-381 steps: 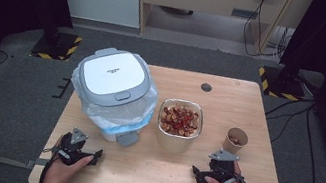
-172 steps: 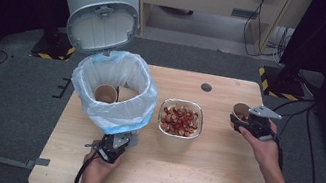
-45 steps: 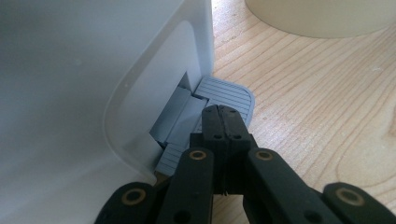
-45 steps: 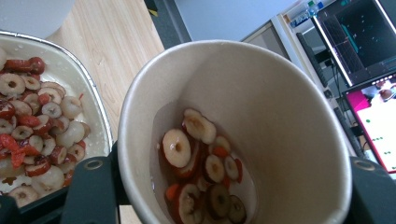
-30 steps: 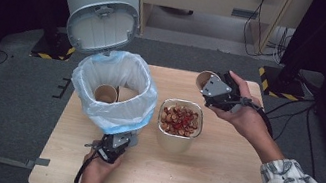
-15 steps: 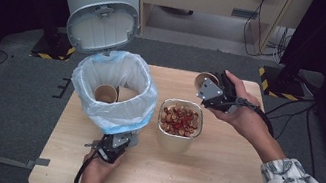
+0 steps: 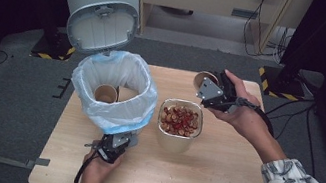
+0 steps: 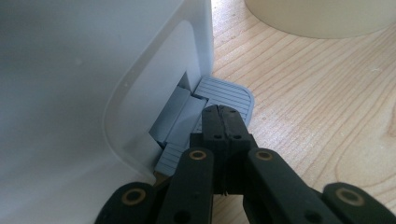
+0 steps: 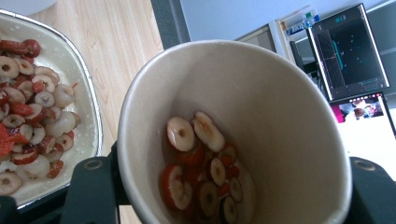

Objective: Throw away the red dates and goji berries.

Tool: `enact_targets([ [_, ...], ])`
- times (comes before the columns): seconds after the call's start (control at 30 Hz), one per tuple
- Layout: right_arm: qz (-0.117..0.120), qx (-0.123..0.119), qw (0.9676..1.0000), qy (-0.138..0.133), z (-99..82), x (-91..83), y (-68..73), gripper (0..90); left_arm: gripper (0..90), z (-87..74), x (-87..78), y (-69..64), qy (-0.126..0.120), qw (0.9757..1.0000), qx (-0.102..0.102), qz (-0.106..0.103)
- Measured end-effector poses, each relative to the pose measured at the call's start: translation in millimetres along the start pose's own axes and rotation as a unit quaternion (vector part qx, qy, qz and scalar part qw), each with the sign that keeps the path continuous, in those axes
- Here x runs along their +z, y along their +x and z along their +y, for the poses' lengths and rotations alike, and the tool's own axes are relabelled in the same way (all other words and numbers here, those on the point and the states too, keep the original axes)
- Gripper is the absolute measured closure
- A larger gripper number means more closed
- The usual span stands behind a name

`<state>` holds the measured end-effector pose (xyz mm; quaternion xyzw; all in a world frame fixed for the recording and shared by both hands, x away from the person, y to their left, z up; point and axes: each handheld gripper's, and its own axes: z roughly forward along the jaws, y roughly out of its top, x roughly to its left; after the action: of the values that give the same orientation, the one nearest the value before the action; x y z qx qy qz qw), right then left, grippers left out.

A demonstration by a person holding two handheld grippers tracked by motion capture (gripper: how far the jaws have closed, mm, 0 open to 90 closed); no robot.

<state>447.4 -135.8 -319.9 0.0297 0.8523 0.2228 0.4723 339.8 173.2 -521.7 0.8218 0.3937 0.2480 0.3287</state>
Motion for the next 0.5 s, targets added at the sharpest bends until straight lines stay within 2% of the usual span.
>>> enact_targets([
  [0.2,-0.020,-0.041,0.9989,0.007,8.1,-4.4,2.7,35.2,89.8,0.0,-0.2,0.2,0.001,1.0000,0.001,0.000],
  [0.23,-0.029,-0.062,0.9976,0.013,10.8,-5.3,4.5,35.2,89.8,0.0,-0.1,0.2,0.001,1.0000,0.001,0.000],
  [0.3,-0.031,-0.074,0.9967,0.016,12.9,-6.1,5.9,35.3,89.8,0.0,0.0,0.3,0.001,1.0000,0.001,0.000],
  [0.37,-0.038,-0.096,0.9944,0.020,15.1,-6.5,7.9,35.3,89.8,0.0,0.0,0.2,0.000,1.0000,0.001,0.000],
  [0.5,-0.037,-0.102,0.9938,0.021,17.2,-6.9,8.9,35.3,89.8,0.1,-0.3,0.3,0.002,1.0000,0.001,-0.001],
])
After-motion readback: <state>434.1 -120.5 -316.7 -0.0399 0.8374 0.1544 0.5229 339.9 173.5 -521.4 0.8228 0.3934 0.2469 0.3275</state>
